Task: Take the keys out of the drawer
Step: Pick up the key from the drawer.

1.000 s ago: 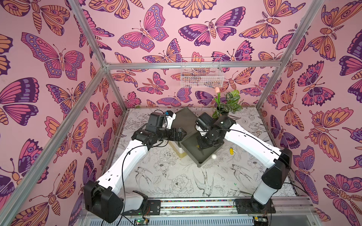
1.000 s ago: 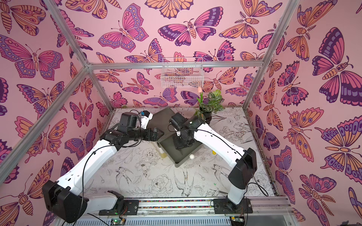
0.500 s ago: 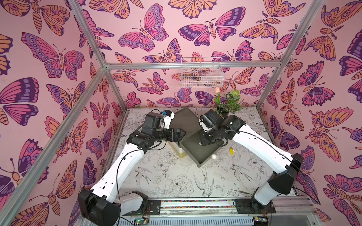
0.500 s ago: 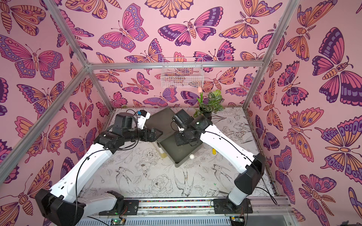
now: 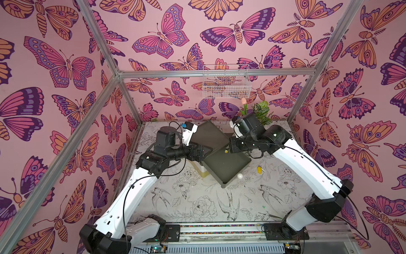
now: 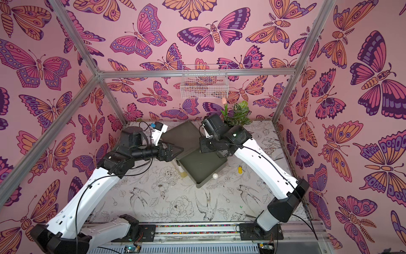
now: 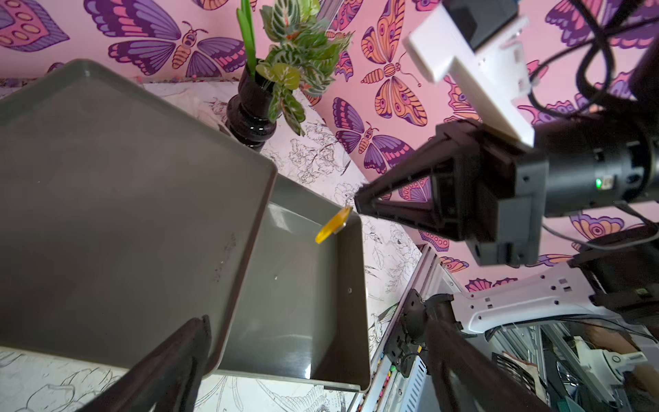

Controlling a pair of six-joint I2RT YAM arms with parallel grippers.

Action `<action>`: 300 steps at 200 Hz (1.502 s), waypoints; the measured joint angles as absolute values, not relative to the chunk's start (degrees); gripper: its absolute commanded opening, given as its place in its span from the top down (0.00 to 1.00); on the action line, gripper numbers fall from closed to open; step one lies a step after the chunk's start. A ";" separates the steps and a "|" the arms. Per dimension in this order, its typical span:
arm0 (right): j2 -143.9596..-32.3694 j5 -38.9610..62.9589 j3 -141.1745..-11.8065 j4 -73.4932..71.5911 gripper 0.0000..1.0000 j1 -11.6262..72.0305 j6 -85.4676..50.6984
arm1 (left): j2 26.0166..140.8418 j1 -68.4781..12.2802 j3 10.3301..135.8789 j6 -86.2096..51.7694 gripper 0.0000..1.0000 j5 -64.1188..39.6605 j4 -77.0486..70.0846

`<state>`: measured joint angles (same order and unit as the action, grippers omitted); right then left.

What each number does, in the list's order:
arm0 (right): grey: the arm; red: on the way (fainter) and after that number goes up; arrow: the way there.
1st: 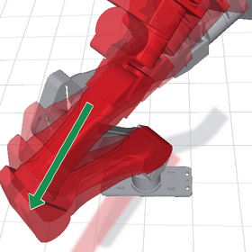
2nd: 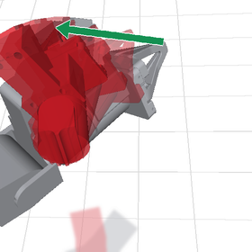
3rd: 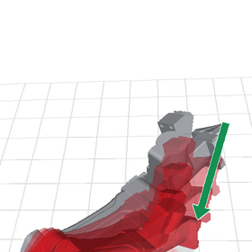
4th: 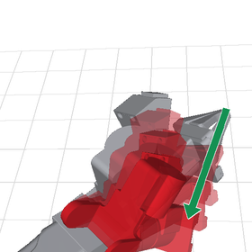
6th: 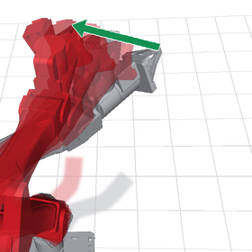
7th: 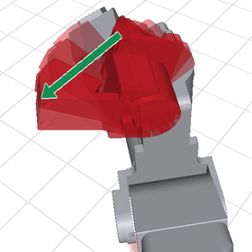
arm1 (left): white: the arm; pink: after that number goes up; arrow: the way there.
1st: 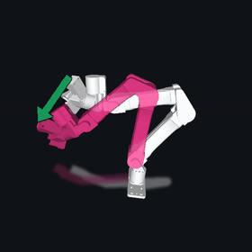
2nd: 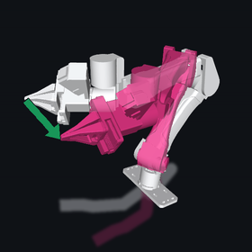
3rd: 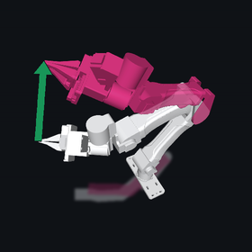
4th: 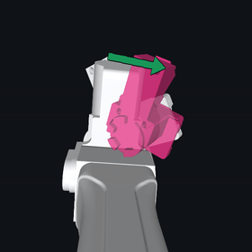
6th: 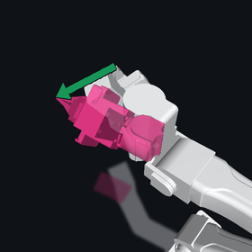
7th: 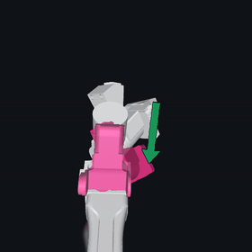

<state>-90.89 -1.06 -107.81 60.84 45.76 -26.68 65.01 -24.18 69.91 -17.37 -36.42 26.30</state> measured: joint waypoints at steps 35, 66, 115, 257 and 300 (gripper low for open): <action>-89.97 -1.56 -108.90 60.73 1.00 43.90 -26.33 | 65.54 -28.62 69.89 -16.29 0.00 -37.76 23.79; -86.50 -2.57 -108.71 61.10 1.00 41.82 -25.43 | 67.46 -32.21 69.91 -15.00 0.00 -37.65 23.20; -77.56 -3.36 -105.21 61.47 1.00 34.87 -24.99 | 68.38 -34.98 70.46 -13.69 0.00 -36.58 22.44; -65.45 -0.36 -87.18 61.98 1.00 18.44 -25.02 | 74.39 -41.95 73.32 -12.58 0.00 -34.22 21.17; -64.88 1.58 -80.71 60.42 1.00 14.22 -25.02 | 77.56 -44.14 73.54 -13.30 0.00 -33.30 21.06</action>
